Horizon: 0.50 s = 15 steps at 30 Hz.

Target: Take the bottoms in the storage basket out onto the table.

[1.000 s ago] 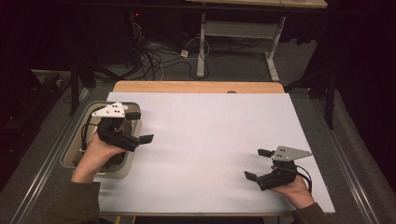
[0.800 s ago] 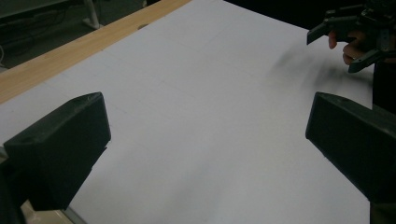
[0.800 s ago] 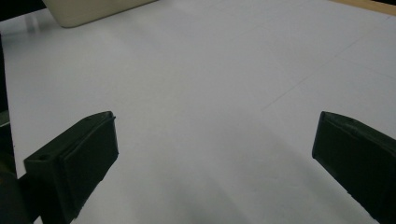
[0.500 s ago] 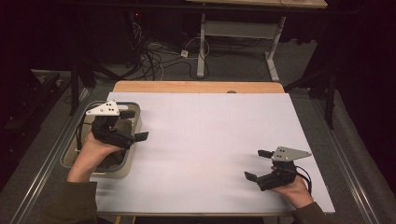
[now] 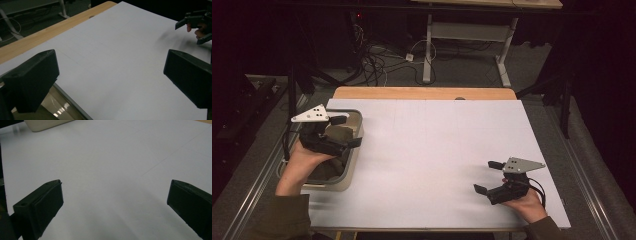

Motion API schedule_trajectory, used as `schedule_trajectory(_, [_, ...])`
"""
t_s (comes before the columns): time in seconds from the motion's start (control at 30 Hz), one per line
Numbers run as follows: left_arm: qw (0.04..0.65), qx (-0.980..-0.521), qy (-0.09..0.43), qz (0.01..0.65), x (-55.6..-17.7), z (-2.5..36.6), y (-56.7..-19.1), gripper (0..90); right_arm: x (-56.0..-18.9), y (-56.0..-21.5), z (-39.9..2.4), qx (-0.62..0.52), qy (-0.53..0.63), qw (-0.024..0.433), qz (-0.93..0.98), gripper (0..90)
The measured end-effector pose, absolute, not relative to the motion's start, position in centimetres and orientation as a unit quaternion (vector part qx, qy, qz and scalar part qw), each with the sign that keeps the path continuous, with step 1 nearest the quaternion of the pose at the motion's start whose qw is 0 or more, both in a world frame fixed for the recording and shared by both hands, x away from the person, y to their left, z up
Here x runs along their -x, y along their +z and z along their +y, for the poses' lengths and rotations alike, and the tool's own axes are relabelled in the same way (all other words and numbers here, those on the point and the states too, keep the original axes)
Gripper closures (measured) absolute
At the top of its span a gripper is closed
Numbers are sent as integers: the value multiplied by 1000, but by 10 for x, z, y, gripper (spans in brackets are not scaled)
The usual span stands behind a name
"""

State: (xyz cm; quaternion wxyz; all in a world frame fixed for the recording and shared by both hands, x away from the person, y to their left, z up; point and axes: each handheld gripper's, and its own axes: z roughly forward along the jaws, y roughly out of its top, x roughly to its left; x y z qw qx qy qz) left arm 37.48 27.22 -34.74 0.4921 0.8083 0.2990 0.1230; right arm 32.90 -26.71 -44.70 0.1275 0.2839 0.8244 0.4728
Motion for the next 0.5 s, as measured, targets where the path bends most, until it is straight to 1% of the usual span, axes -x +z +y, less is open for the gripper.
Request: schedule_trajectory(0.5, [490,-802,138,313,-374,285,-347,0,-329,-448,-268,-286,470,127,825,11])
